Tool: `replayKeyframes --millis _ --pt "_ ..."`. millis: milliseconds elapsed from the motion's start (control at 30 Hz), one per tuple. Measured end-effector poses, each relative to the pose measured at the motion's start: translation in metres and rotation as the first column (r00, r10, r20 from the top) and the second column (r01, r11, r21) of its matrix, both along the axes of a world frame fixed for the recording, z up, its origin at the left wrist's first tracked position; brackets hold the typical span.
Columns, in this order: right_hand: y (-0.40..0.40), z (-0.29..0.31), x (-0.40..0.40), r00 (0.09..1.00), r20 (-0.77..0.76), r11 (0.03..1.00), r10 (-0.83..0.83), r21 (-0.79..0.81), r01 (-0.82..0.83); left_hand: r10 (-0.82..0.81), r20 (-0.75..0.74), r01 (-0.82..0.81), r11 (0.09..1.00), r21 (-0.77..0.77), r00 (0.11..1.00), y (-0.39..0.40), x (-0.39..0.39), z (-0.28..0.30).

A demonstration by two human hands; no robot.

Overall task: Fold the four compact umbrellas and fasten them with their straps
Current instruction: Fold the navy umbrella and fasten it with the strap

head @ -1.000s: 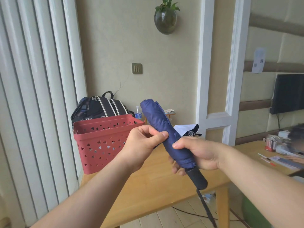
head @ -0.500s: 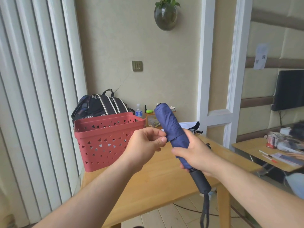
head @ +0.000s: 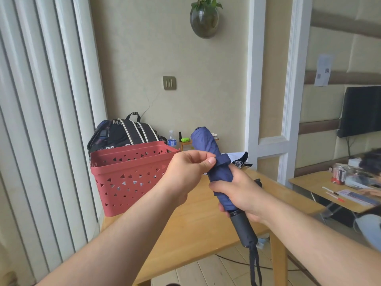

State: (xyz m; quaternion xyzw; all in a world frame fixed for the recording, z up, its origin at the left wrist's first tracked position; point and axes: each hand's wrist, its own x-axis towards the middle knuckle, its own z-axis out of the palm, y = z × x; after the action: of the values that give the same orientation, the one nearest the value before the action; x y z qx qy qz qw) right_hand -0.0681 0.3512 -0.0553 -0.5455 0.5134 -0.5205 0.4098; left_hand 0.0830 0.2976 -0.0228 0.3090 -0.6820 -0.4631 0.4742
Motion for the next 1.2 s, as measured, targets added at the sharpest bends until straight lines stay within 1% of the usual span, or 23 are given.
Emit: replayKeyframes --millis 100,367,633,833,1000,1033,1067,1100,1133,1200 --pt "0.000 0.002 -0.001 1.000 -0.001 1.000 -0.007 -0.017 0.007 0.031 0.005 -0.031 0.999 0.025 1.000 0.000 0.000 0.000" --pt "0.002 0.003 -0.005 1.000 -0.007 1.000 0.003 -0.021 -0.003 0.023 0.022 -0.024 0.998 0.063 0.999 0.002 0.003 -0.001" --pt "0.001 0.003 -0.003 0.999 -0.003 0.999 0.032 -0.013 -0.032 0.057 0.002 -0.057 0.998 0.016 0.998 -0.004 0.007 -0.006" --pt "-0.001 0.002 -0.001 0.999 0.004 0.999 0.036 -0.027 -0.036 0.113 -0.025 -0.113 0.993 -0.015 0.993 -0.012 0.008 -0.011" --pt "-0.004 0.001 0.003 0.999 -0.024 0.999 0.041 -0.028 -0.041 0.195 0.071 -0.195 0.981 -0.016 0.978 -0.019 0.011 -0.013" --pt "-0.004 0.001 0.002 0.998 -0.035 0.998 0.050 -0.022 -0.051 0.186 0.093 -0.186 0.983 -0.003 0.978 -0.022 0.014 -0.013" --pt "-0.003 0.001 0.002 0.997 -0.047 0.998 0.063 -0.013 -0.064 0.142 0.110 -0.145 0.989 0.020 0.984 -0.027 0.017 -0.013" --pt "-0.002 0.001 0.001 0.996 -0.056 0.997 0.076 -0.002 -0.077 0.064 0.128 -0.071 0.996 0.052 0.990 -0.031 0.022 -0.013" --pt "-0.001 0.001 0.000 0.994 -0.061 0.996 0.088 0.008 -0.088 -0.049 0.134 0.037 0.996 0.087 0.990 -0.033 0.026 -0.012" --pt "0.001 0.001 0.002 0.991 -0.049 0.992 0.121 0.028 -0.119 -0.269 0.094 0.256 0.958 0.128 0.958 -0.035 0.032 -0.014"
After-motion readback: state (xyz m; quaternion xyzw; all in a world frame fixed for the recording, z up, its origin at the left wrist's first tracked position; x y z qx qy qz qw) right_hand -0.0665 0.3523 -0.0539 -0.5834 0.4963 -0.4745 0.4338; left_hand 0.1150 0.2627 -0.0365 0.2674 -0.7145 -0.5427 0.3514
